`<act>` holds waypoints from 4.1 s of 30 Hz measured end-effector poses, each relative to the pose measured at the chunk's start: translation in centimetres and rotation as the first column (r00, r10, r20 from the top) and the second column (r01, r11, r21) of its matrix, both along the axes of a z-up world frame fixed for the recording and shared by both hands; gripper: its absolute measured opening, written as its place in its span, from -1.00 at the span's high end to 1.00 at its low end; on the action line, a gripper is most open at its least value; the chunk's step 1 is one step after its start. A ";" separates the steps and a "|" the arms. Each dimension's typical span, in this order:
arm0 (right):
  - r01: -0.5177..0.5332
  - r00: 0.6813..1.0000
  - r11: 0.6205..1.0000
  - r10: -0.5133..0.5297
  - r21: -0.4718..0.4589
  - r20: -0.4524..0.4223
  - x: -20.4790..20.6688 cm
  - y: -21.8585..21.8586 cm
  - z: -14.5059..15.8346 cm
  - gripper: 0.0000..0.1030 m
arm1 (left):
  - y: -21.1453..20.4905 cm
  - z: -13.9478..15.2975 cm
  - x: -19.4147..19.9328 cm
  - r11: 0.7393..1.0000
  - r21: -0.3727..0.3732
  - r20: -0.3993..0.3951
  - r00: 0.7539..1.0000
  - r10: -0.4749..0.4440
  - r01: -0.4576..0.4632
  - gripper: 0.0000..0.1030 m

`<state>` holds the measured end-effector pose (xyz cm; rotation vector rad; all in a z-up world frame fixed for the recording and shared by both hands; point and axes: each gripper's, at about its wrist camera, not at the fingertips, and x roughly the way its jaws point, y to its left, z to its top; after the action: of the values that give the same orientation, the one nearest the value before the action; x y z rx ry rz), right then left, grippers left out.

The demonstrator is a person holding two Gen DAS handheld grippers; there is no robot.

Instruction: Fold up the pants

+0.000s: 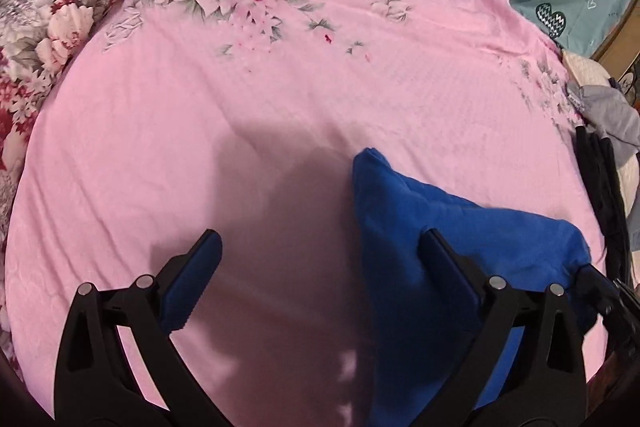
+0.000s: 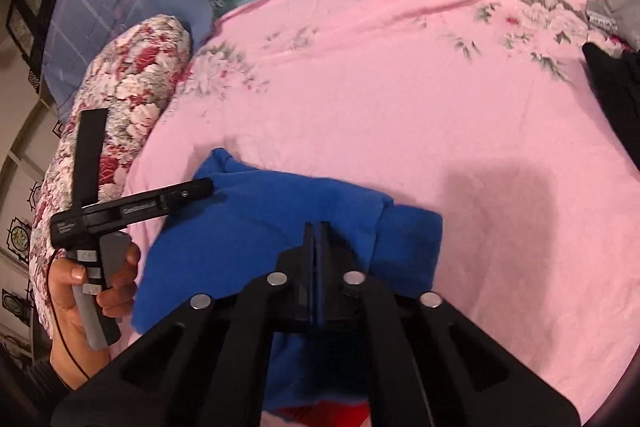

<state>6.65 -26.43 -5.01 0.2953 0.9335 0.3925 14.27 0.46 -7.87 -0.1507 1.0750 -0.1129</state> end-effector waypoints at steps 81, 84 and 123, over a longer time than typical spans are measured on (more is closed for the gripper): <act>-0.011 0.991 0.993 0.027 0.118 -0.132 -3.3 -2.0 -3.7 -0.49 | -2.8 -1.9 -5.4 0.934 -0.271 -0.141 0.950 -0.279 0.234 -0.92; -0.001 0.992 0.992 0.017 0.126 -0.127 -2.5 -1.6 -3.8 -0.54 | -5.2 -1.8 -5.2 0.926 -0.219 -0.119 0.933 -0.339 0.308 -0.78; 0.043 0.955 0.955 0.048 -0.295 0.294 30.4 9.4 -1.1 -0.46 | 3.1 0.0 24.5 0.990 -0.076 0.230 0.964 0.137 -0.122 -0.89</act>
<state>37.03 -16.99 -6.11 -0.0438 0.6825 0.2827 38.78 3.56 -7.91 -0.2559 0.8236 -0.0440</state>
